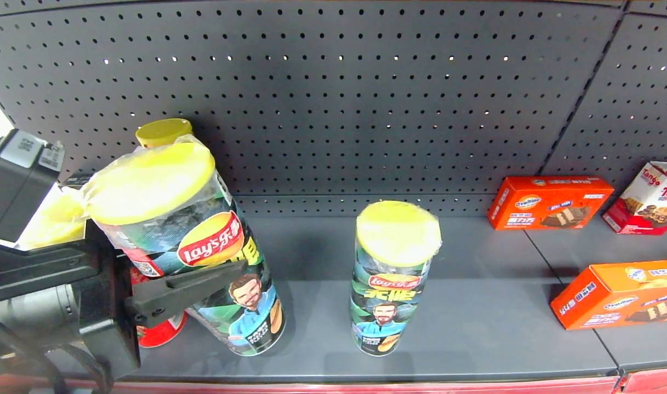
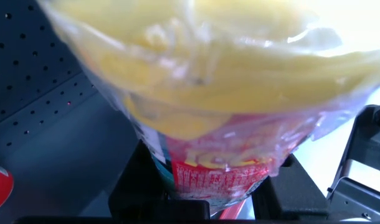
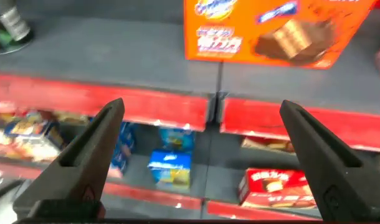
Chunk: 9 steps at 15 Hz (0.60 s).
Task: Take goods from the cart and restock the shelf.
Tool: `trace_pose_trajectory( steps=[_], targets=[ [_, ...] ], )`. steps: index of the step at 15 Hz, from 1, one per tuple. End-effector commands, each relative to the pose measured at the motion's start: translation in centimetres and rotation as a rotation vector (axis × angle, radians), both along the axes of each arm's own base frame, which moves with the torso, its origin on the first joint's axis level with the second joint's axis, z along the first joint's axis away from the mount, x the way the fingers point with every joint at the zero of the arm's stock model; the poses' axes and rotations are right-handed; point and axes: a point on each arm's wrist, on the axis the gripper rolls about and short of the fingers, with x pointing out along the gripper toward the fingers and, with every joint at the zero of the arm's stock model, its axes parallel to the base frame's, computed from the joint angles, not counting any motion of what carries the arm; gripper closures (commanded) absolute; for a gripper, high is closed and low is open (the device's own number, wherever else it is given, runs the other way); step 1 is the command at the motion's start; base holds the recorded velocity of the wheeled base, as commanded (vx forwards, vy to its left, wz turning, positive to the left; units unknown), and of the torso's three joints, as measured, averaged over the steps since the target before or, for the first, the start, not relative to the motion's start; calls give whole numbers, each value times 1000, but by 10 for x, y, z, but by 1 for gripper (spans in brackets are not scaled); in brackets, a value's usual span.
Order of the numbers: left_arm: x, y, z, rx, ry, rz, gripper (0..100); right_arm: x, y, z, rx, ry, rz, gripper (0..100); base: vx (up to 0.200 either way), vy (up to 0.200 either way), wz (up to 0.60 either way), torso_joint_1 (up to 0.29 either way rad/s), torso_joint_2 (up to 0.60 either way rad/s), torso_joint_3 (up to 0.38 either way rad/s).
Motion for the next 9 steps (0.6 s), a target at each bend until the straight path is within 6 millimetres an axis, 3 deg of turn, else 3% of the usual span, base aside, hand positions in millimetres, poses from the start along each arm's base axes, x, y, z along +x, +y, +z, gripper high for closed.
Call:
trace_pose_trajectory(
  steps=[1,9],
  targets=[
    [0,-1,0,1,1,-6,100,1,0,1,-7,-1,13,0,0,0,0,0,0,0],
    [0,-3,1,-7,11,-54,100,1,0,1,1,-1,12,0,0,0,0,0,0,0]
  ],
)
